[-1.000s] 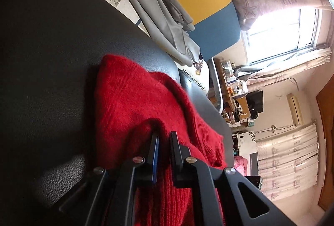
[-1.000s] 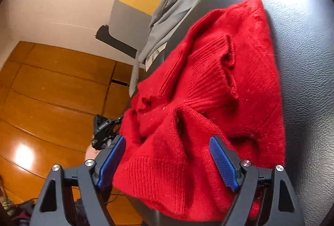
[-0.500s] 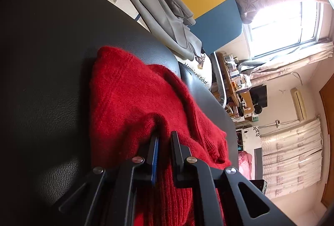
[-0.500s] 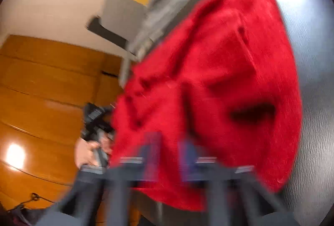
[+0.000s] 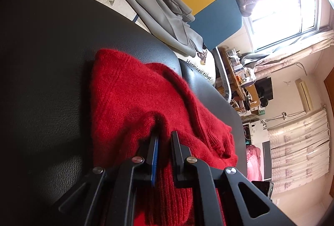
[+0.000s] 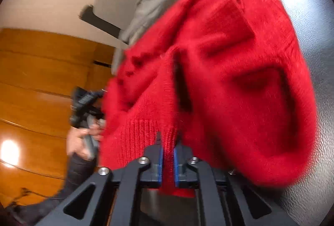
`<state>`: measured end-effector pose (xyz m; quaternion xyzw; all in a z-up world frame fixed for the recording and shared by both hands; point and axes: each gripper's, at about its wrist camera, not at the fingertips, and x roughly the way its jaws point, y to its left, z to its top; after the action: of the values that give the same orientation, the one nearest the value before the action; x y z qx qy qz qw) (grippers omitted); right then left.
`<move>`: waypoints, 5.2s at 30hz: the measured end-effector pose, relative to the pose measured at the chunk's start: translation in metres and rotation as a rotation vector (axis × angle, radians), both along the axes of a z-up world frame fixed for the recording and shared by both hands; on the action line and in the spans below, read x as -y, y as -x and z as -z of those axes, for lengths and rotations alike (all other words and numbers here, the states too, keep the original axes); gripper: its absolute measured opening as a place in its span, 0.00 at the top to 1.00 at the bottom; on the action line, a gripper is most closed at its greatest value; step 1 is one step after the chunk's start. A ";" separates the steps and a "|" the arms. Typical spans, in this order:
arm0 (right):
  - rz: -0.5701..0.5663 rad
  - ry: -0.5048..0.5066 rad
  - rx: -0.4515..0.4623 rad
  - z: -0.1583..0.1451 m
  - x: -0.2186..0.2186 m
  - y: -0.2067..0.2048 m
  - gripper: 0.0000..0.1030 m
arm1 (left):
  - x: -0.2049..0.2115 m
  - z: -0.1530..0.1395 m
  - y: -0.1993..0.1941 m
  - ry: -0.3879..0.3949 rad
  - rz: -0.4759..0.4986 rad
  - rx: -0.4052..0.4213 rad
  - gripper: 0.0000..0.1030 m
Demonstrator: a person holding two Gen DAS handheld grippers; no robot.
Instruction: Fold clothes
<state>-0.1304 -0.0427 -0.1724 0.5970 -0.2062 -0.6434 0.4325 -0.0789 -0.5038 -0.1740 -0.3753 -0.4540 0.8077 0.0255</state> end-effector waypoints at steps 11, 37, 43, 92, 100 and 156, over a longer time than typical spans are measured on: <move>0.056 0.197 -0.150 -0.075 0.021 0.022 0.93 | 0.005 -0.043 -0.015 0.004 0.004 -0.115 0.94; 0.390 0.130 0.036 -0.002 0.013 0.171 0.90 | 0.028 -0.013 -0.019 0.006 0.118 -0.016 0.59; 0.391 0.123 0.057 0.009 0.010 0.171 0.89 | -0.003 -0.019 -0.001 0.124 0.277 0.022 0.70; 0.101 -0.465 -0.346 0.007 -0.031 0.074 0.54 | -0.059 0.007 -0.211 0.330 0.163 0.183 0.86; 0.039 -0.506 -0.324 0.006 -0.072 -0.007 0.54 | -0.077 -0.001 -0.328 0.389 0.135 0.209 0.82; 0.081 -0.511 -0.428 -0.014 -0.027 0.019 0.87 | -0.001 -0.025 -0.186 0.267 0.146 0.057 0.59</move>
<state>-0.1494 -0.0156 -0.1585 0.5289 0.0336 -0.8017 0.2764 0.1076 -0.5031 -0.1492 -0.4300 -0.3148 0.8459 0.0210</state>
